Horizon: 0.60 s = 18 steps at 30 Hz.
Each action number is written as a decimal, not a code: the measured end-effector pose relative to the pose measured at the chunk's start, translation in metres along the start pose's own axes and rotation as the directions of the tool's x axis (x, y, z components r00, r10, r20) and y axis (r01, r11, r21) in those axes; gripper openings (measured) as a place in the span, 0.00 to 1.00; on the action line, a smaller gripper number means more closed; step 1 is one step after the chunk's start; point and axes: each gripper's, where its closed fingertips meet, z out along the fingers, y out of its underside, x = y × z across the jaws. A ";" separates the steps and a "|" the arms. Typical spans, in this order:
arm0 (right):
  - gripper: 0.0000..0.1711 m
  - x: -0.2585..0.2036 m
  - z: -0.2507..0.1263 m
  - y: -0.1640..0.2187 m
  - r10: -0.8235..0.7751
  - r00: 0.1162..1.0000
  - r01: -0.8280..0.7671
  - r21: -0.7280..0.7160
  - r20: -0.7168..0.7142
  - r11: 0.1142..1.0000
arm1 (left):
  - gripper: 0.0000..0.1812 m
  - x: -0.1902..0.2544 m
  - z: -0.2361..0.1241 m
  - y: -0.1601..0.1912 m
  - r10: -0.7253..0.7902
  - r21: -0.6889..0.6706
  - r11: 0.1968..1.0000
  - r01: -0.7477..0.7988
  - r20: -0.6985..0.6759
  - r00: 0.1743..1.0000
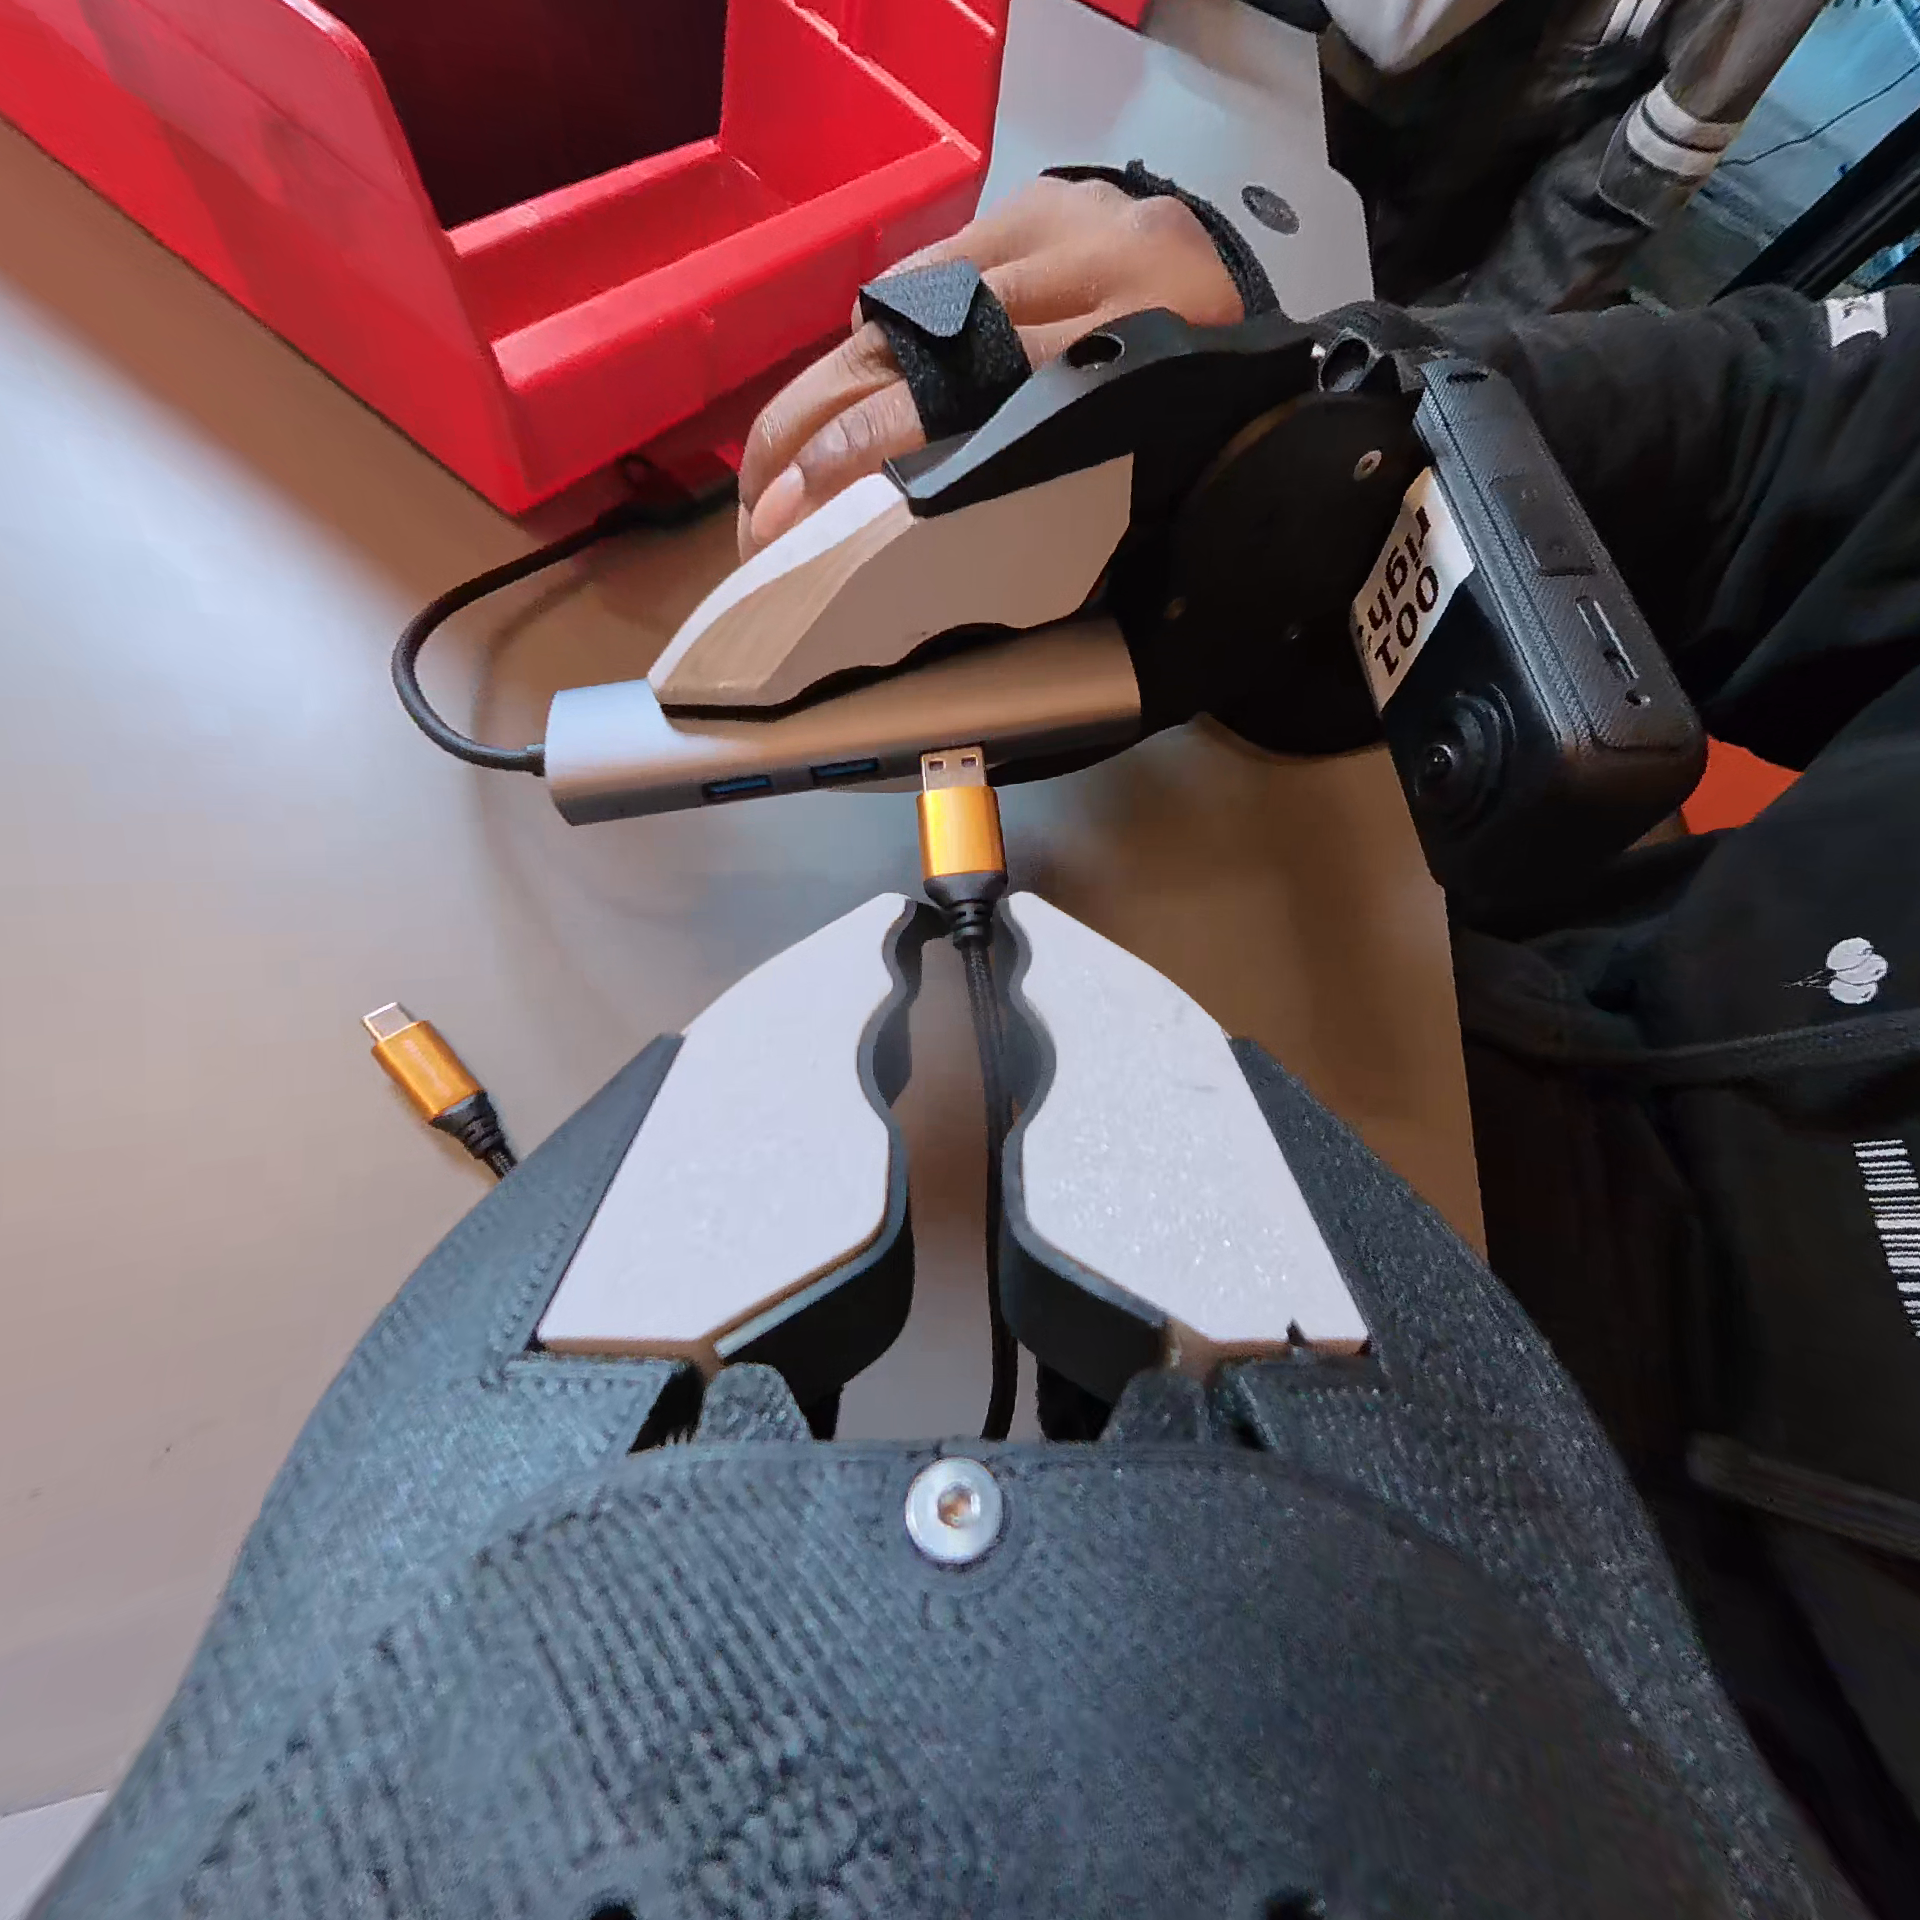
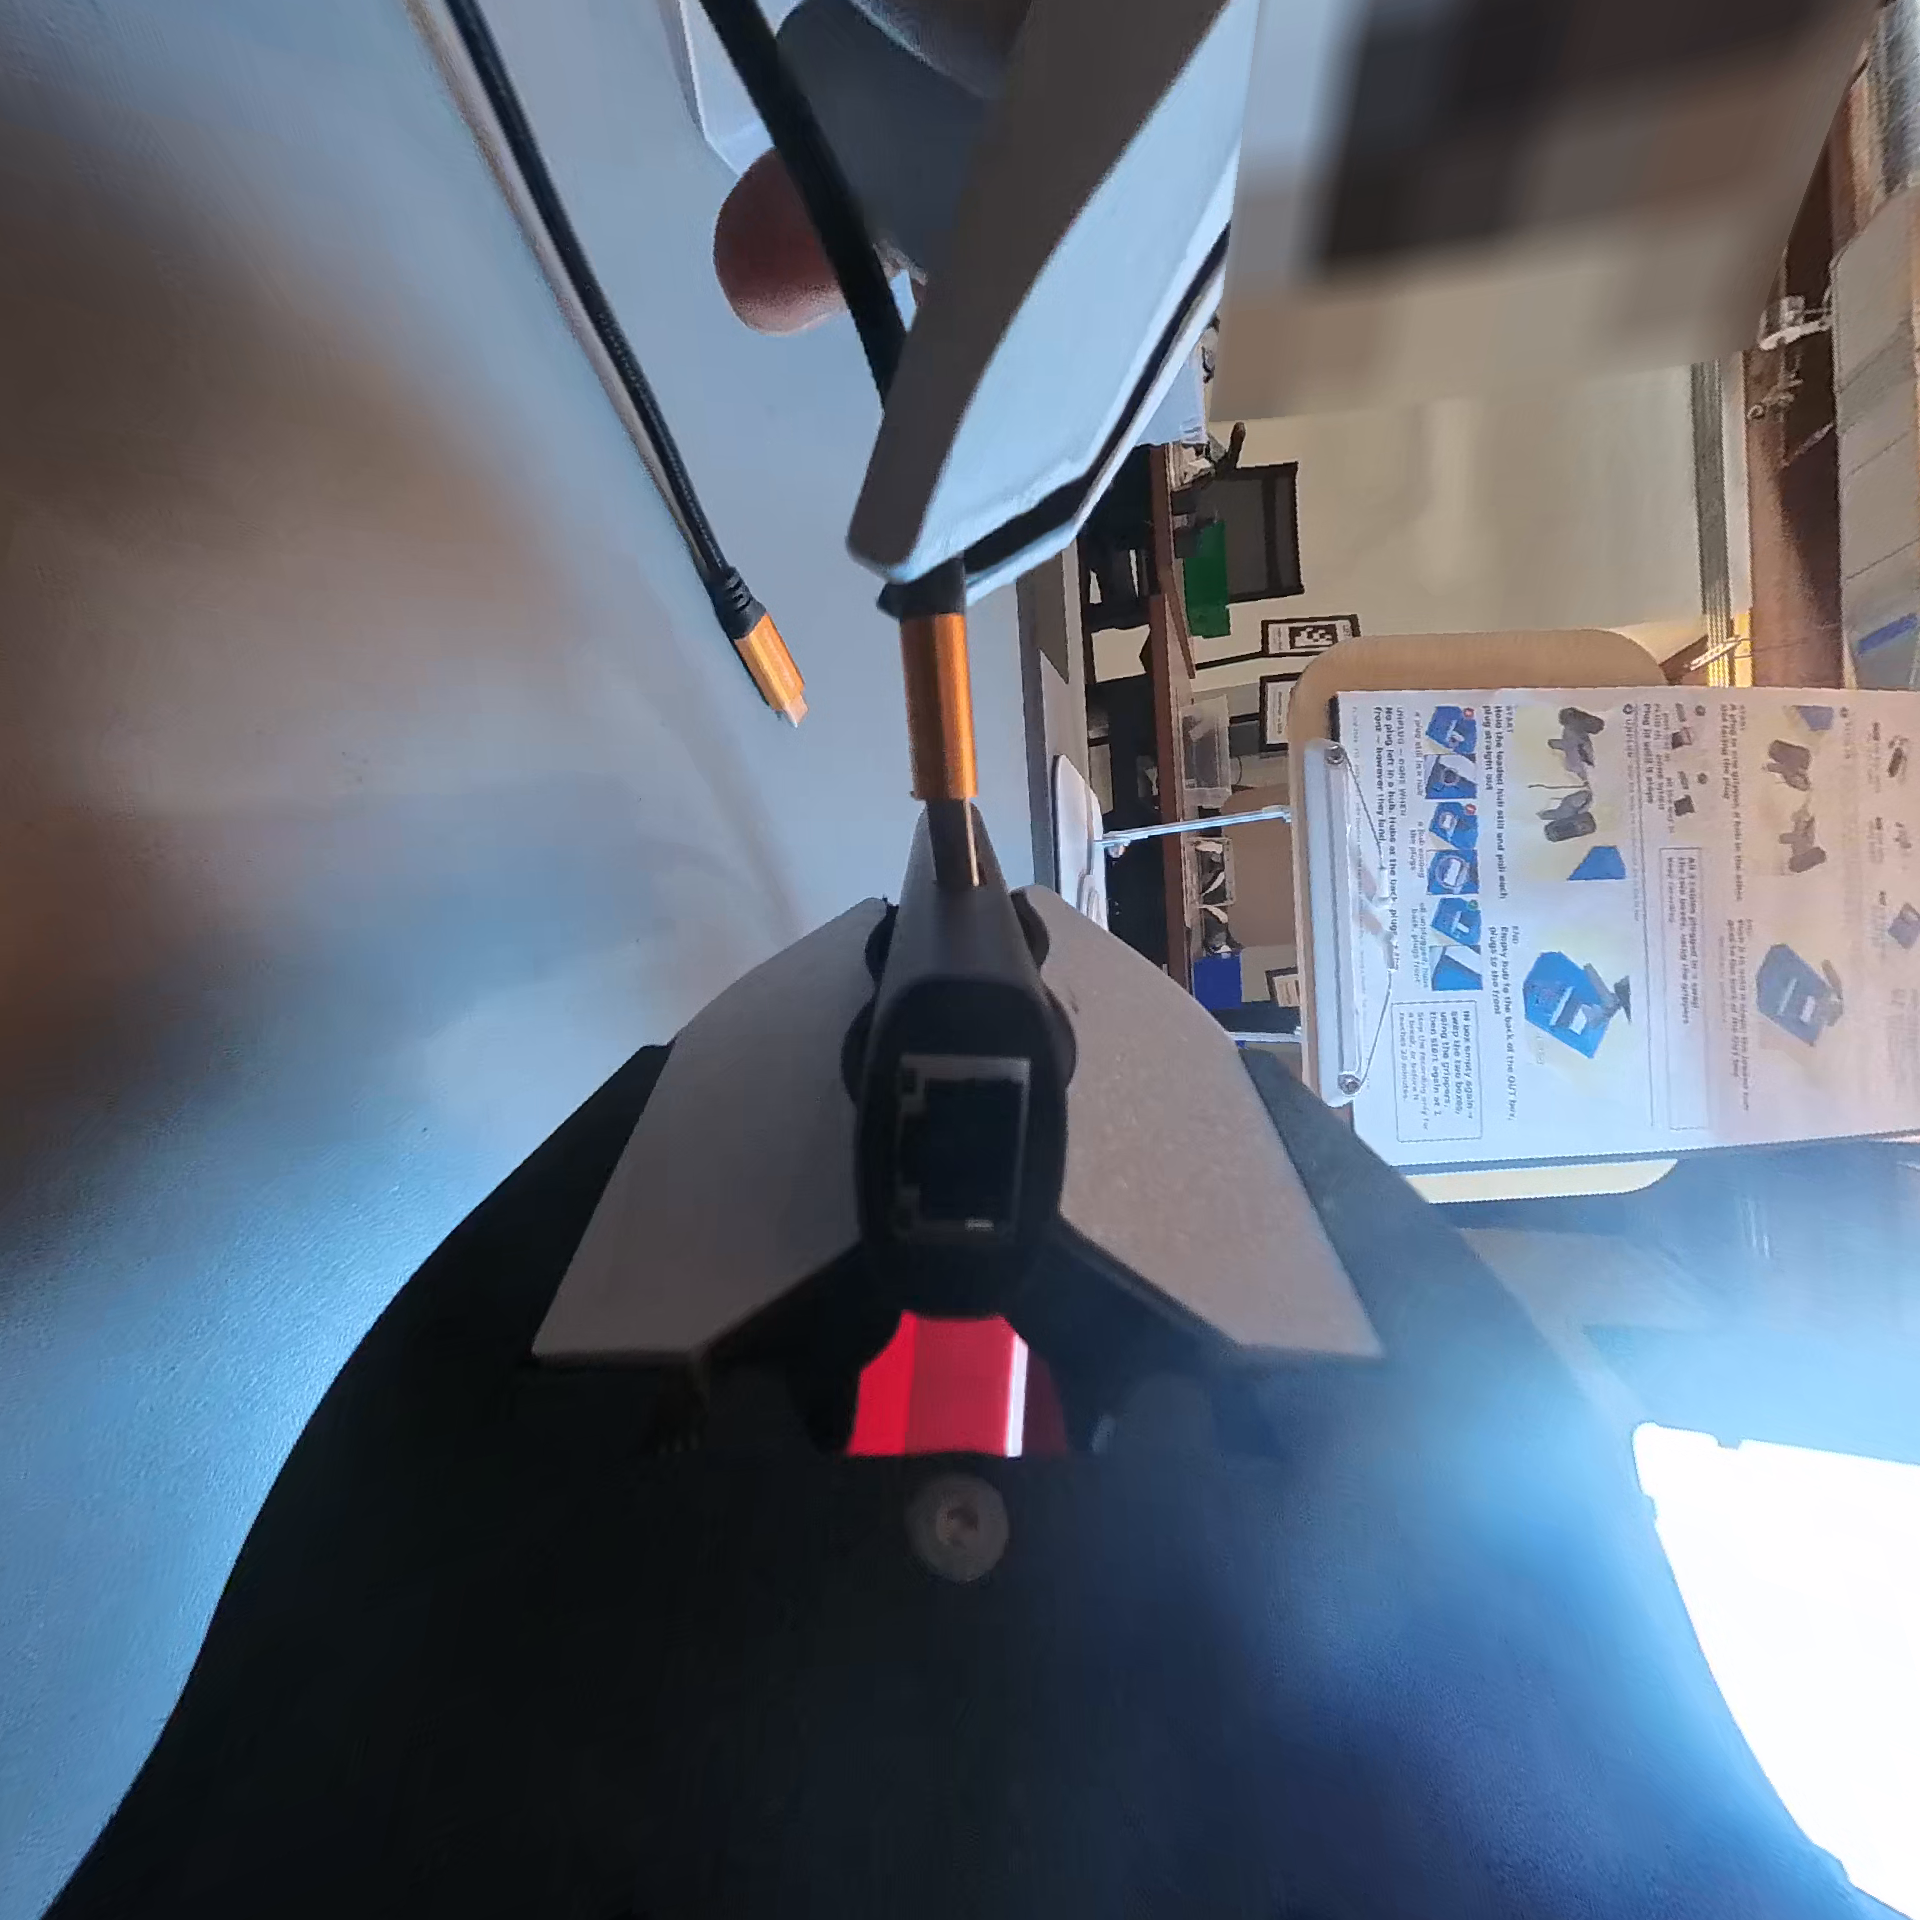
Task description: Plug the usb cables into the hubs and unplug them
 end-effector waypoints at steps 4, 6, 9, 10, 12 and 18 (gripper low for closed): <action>0.10 -0.001 0.000 -0.001 -0.008 1.000 0.008 0.003 0.004 1.000 | 0.08 0.001 0.004 0.005 0.020 -0.030 0.999 -0.020 0.014 1.000; 0.10 -0.003 0.000 -0.001 -0.023 1.000 0.023 -0.001 0.007 1.000 | 0.06 0.000 0.006 0.007 0.038 -0.053 0.998 -0.036 0.032 0.999; 0.10 -0.004 0.000 0.001 -0.050 0.999 0.050 -0.014 0.003 0.999 | 0.05 -0.001 0.007 0.009 0.016 -0.083 0.996 -0.012 0.045 0.999; 0.10 -0.004 0.000 0.001 -0.057 0.998 0.057 -0.018 0.001 0.998 | 0.05 -0.002 0.009 0.011 0.008 -0.095 0.996 -0.004 0.049 0.999; 0.10 -0.007 0.000 0.001 -0.086 0.996 0.086 -0.023 0.004 0.996 | 0.04 -0.003 0.012 0.016 0.022 -0.126 0.992 -0.015 0.058 0.998; 0.09 -0.013 0.001 -0.003 -0.154 0.988 0.154 -0.010 0.023 0.988 | 0.04 -0.004 0.006 0.015 0.033 -0.130 0.991 -0.028 0.031 0.999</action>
